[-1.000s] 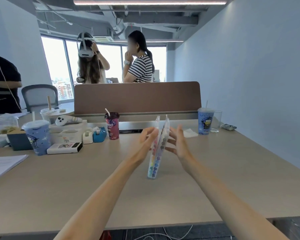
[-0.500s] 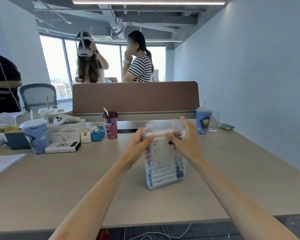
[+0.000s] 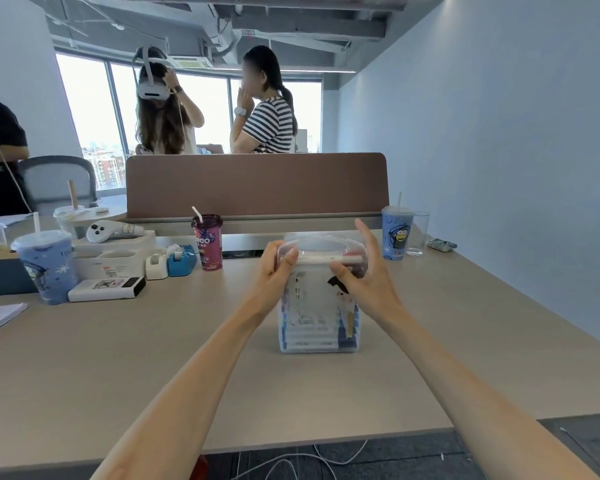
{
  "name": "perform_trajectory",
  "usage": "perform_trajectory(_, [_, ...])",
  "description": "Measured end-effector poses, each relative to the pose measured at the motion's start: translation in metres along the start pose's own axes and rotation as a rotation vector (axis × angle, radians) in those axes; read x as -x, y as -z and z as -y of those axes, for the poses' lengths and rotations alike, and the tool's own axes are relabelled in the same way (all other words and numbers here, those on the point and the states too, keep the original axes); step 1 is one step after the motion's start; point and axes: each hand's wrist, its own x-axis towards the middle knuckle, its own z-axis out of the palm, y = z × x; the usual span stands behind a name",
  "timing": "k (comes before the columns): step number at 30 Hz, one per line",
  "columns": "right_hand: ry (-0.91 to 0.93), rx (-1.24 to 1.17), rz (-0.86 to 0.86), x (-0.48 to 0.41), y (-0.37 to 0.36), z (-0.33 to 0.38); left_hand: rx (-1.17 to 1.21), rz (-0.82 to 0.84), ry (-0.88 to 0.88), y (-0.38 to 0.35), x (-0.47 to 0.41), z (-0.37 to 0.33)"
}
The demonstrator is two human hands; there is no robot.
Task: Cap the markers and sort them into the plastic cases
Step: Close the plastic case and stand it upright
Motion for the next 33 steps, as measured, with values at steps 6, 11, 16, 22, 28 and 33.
perform_trajectory(6, [-0.006, -0.029, -0.004, 0.008, -0.003, -0.016, 0.074, 0.102, 0.039, 0.001, 0.014, 0.02])
perform_trajectory(11, [0.144, 0.173, -0.046, 0.006, -0.002, -0.016, 0.072, 0.112, -0.039, 0.004, 0.01, 0.016])
perform_trajectory(16, [0.204, 0.228, -0.081, 0.009, 0.0, -0.016, 0.022, -0.007, -0.116, 0.004, 0.004, -0.002])
perform_trajectory(22, [0.165, 0.229, -0.094, 0.004, 0.003, -0.01, -0.115, -0.086, -0.149, 0.007, -0.004, -0.002])
perform_trajectory(28, [0.142, 0.173, -0.093, 0.004, 0.001, -0.005, -0.069, -0.156, -0.213, -0.002, -0.008, 0.013])
perform_trajectory(33, [0.142, 0.171, -0.086, 0.006, 0.0, -0.006, -0.183, -0.228, -0.227, -0.005, -0.004, 0.016])
